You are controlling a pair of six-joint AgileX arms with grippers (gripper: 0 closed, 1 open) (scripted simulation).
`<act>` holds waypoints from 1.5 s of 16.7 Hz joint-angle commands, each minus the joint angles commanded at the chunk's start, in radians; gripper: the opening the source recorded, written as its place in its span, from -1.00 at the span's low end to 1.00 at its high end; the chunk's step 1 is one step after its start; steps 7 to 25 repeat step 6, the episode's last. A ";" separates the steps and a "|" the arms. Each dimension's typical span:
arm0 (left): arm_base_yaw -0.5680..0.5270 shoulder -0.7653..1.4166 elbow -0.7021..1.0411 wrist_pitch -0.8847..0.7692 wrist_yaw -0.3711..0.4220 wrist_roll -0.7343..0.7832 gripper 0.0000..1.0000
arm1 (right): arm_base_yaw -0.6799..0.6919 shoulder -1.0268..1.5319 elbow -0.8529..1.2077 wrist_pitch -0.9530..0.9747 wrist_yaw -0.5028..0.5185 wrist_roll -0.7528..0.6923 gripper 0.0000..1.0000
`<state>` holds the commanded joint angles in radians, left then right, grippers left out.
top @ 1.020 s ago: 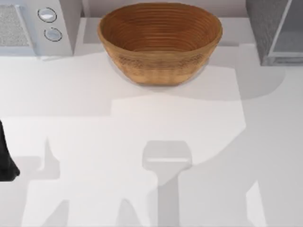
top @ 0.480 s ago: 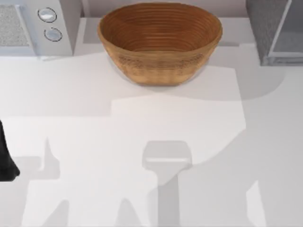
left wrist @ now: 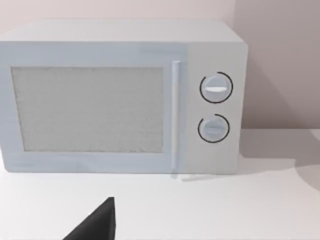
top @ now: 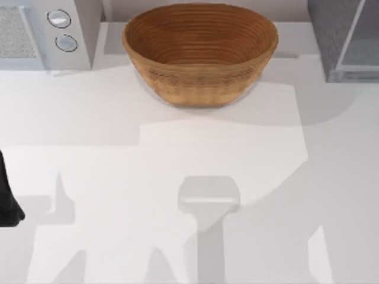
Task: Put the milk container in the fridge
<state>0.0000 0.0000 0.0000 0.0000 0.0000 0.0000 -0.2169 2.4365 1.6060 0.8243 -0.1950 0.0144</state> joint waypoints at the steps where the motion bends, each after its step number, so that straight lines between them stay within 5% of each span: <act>1: 0.000 0.000 0.000 0.000 0.000 0.000 1.00 | 0.000 0.000 0.000 0.000 0.000 0.000 1.00; 25: 0.000 0.000 0.000 0.000 0.000 0.000 1.00 | 0.000 0.000 0.000 0.000 0.000 0.000 1.00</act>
